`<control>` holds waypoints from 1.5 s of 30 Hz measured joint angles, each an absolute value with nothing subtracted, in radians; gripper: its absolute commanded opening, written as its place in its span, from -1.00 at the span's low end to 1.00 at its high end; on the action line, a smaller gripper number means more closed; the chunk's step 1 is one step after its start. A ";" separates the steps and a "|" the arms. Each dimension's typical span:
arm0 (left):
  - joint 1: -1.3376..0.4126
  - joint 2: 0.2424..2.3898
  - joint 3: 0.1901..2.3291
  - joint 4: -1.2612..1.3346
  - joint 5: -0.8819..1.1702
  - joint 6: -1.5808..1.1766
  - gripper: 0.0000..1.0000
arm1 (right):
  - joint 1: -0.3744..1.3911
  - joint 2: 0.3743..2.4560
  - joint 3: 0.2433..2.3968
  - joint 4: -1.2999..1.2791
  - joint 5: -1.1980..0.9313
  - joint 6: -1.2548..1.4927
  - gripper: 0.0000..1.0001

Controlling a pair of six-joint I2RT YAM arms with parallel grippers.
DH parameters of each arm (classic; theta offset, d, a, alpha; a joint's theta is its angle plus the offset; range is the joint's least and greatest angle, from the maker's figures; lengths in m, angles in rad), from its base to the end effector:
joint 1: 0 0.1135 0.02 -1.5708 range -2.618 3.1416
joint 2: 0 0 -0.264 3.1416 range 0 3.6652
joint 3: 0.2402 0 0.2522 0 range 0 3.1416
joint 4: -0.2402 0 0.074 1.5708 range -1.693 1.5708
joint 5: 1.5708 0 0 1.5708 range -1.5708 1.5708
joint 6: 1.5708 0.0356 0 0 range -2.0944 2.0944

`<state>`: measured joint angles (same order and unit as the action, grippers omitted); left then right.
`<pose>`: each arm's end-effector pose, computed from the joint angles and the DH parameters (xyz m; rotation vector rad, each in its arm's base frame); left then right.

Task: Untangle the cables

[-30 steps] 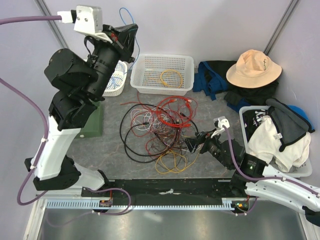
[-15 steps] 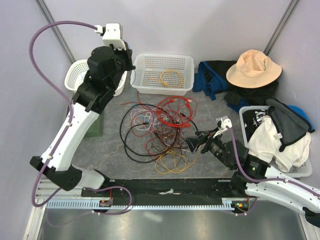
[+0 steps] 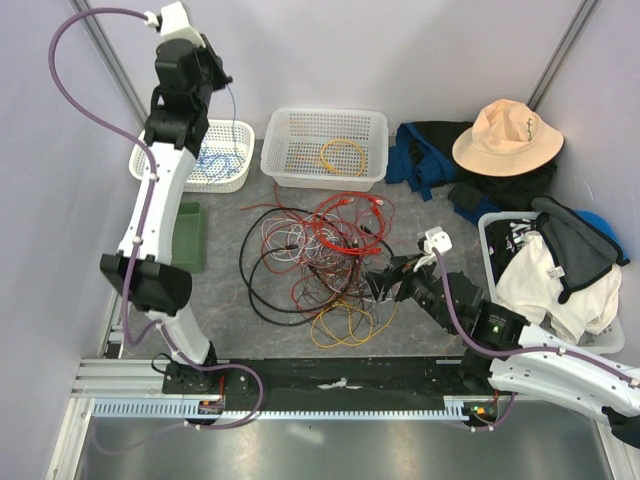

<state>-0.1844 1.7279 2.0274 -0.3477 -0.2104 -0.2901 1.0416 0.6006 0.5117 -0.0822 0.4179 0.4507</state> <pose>0.3812 -0.0635 0.4986 -0.2473 1.6025 -0.1958 0.0915 0.1278 0.2826 -0.2114 1.7713 0.7303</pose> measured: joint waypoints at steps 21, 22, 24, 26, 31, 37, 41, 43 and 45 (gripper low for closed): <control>-0.022 2.215 2.228 -0.247 -0.471 -0.317 0.76 | 1.041 0.674 0.534 -0.057 0.470 0.422 0.82; -0.017 2.217 2.208 -0.248 -0.468 -0.334 0.99 | 1.041 0.682 0.534 -0.057 0.472 0.422 0.83; -0.011 2.213 2.166 -0.249 -0.461 -0.367 0.99 | 1.041 0.694 0.534 -0.057 0.472 0.422 0.82; -0.011 2.198 2.118 -0.249 -0.441 -0.396 0.99 | 1.041 0.709 0.534 -0.056 0.473 0.422 0.82; -0.045 2.070 1.939 -0.253 -0.401 -0.440 0.99 | 1.041 0.735 0.530 -0.052 0.472 0.424 0.82; -0.229 1.697 1.587 -0.183 -0.368 -0.492 0.99 | 1.042 0.751 0.517 -0.012 0.467 0.446 0.81; -0.424 1.436 1.307 -0.113 -0.326 -0.567 0.99 | 1.041 0.760 0.510 -0.004 0.469 0.469 0.81; -0.478 1.364 1.191 -0.094 -0.314 -0.611 0.99 | 1.041 0.760 0.504 -0.001 0.472 0.481 0.81; -0.525 1.330 1.091 -0.092 -0.309 -0.653 0.99 | 1.041 0.759 0.496 -0.001 0.474 0.494 0.81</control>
